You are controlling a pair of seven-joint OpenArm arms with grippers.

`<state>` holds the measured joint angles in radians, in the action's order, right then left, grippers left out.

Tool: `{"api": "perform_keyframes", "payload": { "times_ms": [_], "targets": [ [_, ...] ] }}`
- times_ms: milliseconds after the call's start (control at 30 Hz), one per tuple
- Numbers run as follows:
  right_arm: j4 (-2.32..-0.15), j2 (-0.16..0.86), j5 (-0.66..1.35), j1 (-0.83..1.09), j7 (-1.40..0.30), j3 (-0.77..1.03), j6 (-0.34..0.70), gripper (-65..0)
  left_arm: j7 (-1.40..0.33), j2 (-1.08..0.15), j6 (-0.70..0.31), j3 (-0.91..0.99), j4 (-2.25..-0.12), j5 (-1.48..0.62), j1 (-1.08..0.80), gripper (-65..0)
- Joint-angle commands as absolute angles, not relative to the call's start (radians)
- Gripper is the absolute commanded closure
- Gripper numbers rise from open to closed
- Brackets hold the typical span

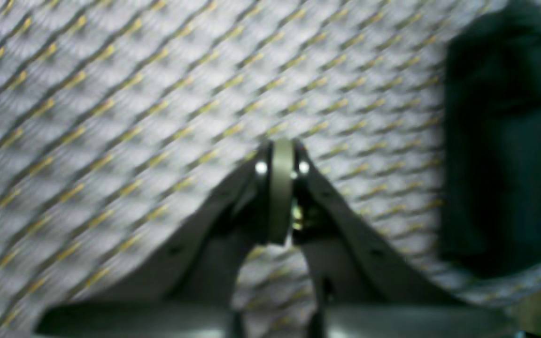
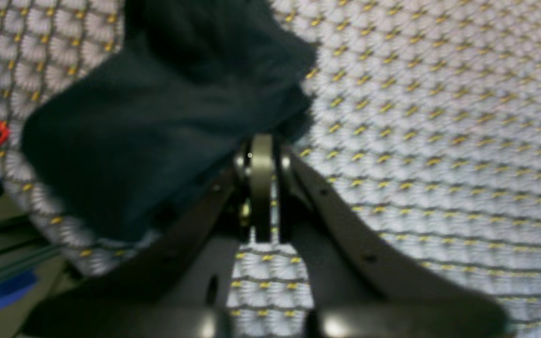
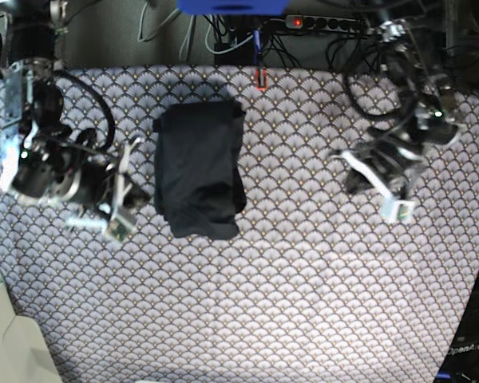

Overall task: Fold the T-shirt properly
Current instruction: 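Press the bundle edges with both grippers to tidy the fold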

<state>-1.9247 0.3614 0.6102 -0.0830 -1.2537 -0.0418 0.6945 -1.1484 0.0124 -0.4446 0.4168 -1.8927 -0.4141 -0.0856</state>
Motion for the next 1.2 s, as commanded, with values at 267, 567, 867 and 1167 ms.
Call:
{"api": "perform_keyframes", "payload": {
  "times_ms": [267,567,867,1167],
  "targets": [
    [-1.946,0.334,0.622,0.070,-1.175,-0.035,0.698,-0.6,-1.130,0.134,-0.369,0.226,-1.896,-0.427,0.070,0.0],
    [-1.985,0.303,0.624,0.081,-1.179,-0.035,0.698,-0.6,-1.056,0.157,-0.205,-0.028,-1.673,-0.427,0.213,0.0],
    [-1.988,0.297,0.661,0.085,-1.179,-0.035,0.698,-0.7,-0.860,0.127,-0.140,-0.065,-1.423,-0.424,0.240,0.0],
    [-1.991,0.344,0.944,0.074,-1.176,-0.033,0.698,-1.0,-0.714,0.125,-0.153,-0.067,-1.181,-0.420,0.312,0.0]
  ]
}}
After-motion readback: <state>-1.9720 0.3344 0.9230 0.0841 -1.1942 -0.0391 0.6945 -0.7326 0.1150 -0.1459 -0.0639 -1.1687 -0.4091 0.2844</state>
